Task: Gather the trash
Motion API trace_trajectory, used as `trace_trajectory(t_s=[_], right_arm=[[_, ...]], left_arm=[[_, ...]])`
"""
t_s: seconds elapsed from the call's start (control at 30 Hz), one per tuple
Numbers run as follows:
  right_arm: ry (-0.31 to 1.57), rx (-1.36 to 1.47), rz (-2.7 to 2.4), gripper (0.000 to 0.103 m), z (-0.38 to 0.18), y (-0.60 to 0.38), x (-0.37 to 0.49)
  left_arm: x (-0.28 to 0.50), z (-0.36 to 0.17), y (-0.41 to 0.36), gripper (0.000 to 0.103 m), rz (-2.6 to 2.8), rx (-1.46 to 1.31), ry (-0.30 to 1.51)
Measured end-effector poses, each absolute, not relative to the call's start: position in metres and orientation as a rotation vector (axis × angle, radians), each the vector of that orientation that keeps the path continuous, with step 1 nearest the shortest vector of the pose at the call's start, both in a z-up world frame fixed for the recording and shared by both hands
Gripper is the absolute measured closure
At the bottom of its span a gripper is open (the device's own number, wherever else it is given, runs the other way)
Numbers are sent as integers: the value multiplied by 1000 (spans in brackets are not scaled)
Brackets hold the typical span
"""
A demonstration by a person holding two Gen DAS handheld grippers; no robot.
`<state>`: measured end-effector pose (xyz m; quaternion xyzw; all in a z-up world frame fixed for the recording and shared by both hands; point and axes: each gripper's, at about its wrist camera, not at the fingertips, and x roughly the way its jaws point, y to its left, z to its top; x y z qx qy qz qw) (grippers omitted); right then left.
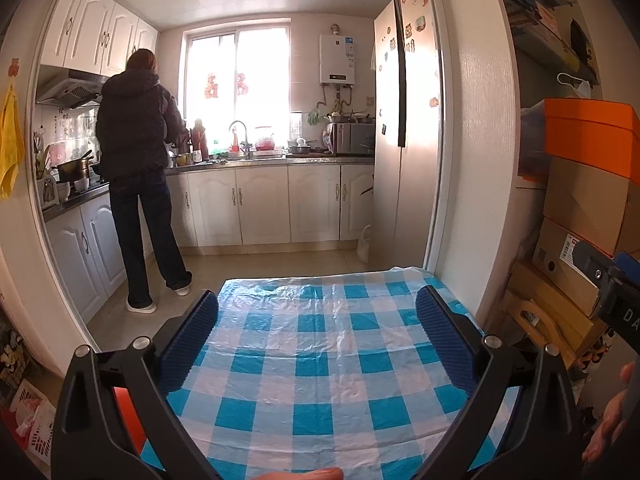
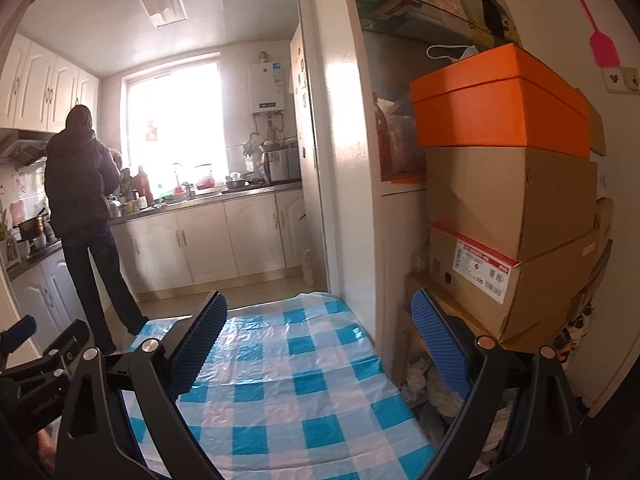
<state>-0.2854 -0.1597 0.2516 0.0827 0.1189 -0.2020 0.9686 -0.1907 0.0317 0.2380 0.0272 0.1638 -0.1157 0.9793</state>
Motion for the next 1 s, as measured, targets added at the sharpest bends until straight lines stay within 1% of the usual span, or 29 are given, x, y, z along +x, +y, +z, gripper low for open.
trace_trajectory(t_s=[0.2, 0.43, 1.0], right_arm=[[233, 156, -422, 10, 251, -158, -286], [182, 98, -514, 10, 245, -156, -290], [240, 117, -690, 10, 211, -201, -305]], left_arm=[[-189, 237, 30, 4, -235, 56, 337], [-188, 234, 26, 4, -245, 63, 351], [-183, 195, -27, 4, -358, 130, 451]])
